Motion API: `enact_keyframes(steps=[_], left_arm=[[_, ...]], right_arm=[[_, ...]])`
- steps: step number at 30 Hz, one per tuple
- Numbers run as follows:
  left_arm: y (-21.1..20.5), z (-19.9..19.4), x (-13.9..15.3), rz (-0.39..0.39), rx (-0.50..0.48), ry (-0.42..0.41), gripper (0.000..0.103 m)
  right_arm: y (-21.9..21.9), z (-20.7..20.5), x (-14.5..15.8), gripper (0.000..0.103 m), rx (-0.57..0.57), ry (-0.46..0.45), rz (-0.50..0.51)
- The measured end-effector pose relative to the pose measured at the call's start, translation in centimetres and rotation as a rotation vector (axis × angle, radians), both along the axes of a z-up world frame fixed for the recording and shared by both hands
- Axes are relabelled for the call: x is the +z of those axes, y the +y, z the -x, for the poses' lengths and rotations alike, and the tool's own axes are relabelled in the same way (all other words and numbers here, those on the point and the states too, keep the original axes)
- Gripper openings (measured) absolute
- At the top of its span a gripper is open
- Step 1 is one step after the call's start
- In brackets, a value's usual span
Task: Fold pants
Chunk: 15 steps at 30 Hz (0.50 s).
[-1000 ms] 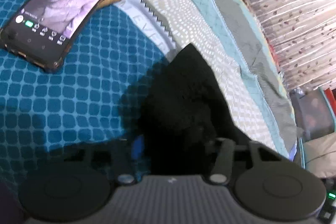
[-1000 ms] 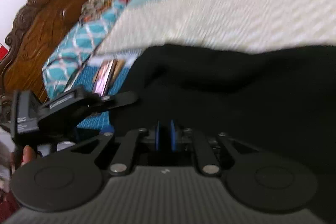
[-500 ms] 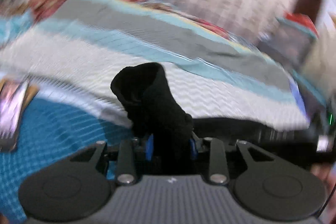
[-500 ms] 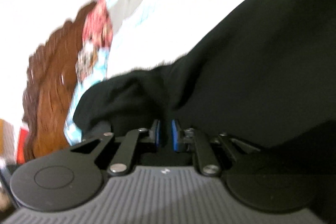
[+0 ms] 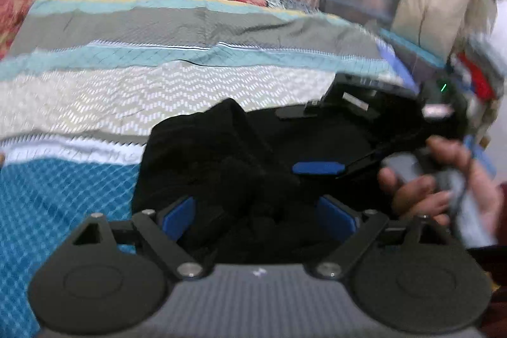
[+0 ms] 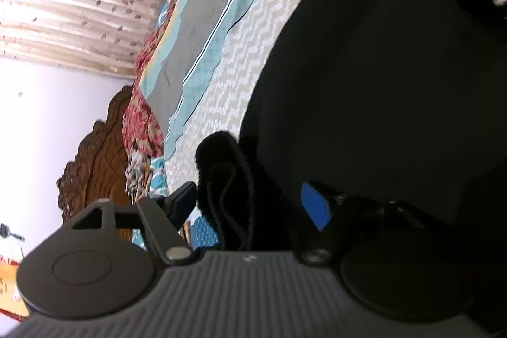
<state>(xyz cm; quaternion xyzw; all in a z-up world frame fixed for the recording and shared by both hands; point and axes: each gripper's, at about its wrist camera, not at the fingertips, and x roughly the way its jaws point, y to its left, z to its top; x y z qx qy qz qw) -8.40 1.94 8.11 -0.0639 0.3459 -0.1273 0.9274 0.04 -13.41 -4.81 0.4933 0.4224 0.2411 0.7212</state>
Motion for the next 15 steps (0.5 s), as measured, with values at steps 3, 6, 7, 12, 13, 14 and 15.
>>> enact_keyframes(steps=[3,6,7,12,13,14,15], left_arm=[[2.8,1.3,0.6,0.095,0.066,-0.002,0.09],[5.5,1.9,0.4,0.16,0.164,0.021,0.09],[6.4,1.9,0.3,0.18,0.192,0.031,0.09],[9.2,2.0,-0.5,0.247,0.281,0.079,0.089],[9.4,2.0,-0.6,0.257,0.291,0.086,0.088],[9.8,1.9,-0.9,0.267,0.299,0.093,0.088],[9.9,1.8,-1.0,0.276,0.305,0.099,0.088]], right_arm=[[0.3,-0.5,0.7,0.079,0.042,-0.018,0.035],[2.0,-1.5,1.6,0.08,0.109,-0.058,0.119],[2.8,-1.7,1.9,0.081,0.136,-0.075,0.16],[8.0,-1.8,2.8,0.04,0.286,-0.164,0.369],[8.8,-1.5,3.0,0.028,0.322,-0.192,0.403],[9.2,-1.3,3.1,0.026,0.329,-0.209,0.419],[9.1,-1.1,3.4,0.023,0.326,-0.233,0.419]])
